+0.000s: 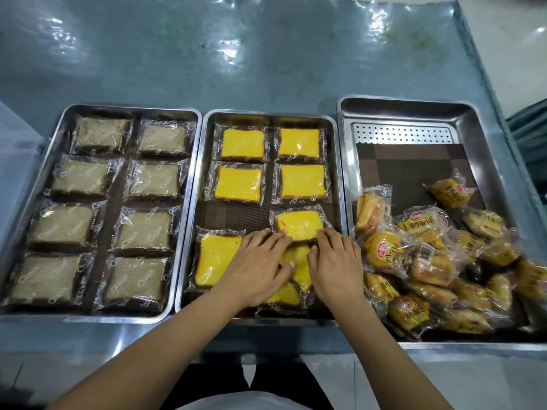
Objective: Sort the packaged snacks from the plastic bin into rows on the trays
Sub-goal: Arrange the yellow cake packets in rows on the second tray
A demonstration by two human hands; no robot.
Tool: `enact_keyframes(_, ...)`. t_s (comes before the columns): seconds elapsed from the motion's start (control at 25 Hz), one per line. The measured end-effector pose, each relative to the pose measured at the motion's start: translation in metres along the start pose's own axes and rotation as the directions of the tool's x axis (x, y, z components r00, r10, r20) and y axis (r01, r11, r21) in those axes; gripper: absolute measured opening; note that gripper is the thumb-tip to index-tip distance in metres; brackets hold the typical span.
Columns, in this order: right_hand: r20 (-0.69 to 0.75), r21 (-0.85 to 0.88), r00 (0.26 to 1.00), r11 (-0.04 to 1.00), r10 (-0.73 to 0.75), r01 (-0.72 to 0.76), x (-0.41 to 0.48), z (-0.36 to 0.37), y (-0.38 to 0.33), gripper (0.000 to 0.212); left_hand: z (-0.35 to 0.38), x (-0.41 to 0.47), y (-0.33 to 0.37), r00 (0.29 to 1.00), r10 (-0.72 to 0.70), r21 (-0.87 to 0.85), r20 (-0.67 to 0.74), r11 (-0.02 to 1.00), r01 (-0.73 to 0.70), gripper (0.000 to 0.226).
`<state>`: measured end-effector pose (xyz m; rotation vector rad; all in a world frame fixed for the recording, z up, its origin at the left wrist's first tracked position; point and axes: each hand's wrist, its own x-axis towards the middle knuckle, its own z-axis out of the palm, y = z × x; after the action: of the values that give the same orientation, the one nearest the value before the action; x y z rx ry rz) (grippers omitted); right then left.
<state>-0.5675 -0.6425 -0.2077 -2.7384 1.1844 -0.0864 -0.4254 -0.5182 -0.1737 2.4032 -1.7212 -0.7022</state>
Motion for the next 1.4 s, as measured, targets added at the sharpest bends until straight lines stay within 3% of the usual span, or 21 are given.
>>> enact_keyframes(0.4, -0.043, 0.006, 0.999, 0.999, -0.032, 0.032, -0.002, 0.006, 0.005, 0.046, 0.005, 0.02, 0.008, 0.993, -0.103, -0.002, 0.063, 0.995, 0.103, 0.057)
enact_keyframes(0.6, 0.015, 0.143, 0.964, 0.955, -0.265, 0.26, -0.013, 0.003, 0.002, 0.037, 0.006, 0.022, 0.006, 0.991, -0.123, -0.019, 0.053, 0.992, 0.125, 0.054)
enact_keyframes(0.96, 0.095, 0.241, 0.904, 0.891, -0.416, 0.384, -0.042, -0.006, 0.022, 0.039, 0.006, 0.024, -0.003, 0.986, -0.123, -0.04, 0.116, 0.991, 0.128, 0.052)
enact_keyframes(1.16, 0.025, 0.215, 0.924, 0.905, -0.381, 0.367, -0.022, -0.01, 0.005, 0.032, 0.006, 0.003, 0.001, 0.989, -0.143, -0.06, 0.028, 0.988, 0.145, 0.05)
enact_keyframes(1.4, 0.088, 0.21, 0.892, 0.884, -0.443, 0.418, 0.011, -0.004, -0.044, 0.035, 0.031, -0.088, -0.01, 0.929, -0.355, -0.045, -0.105, 0.935, 0.352, 0.04)
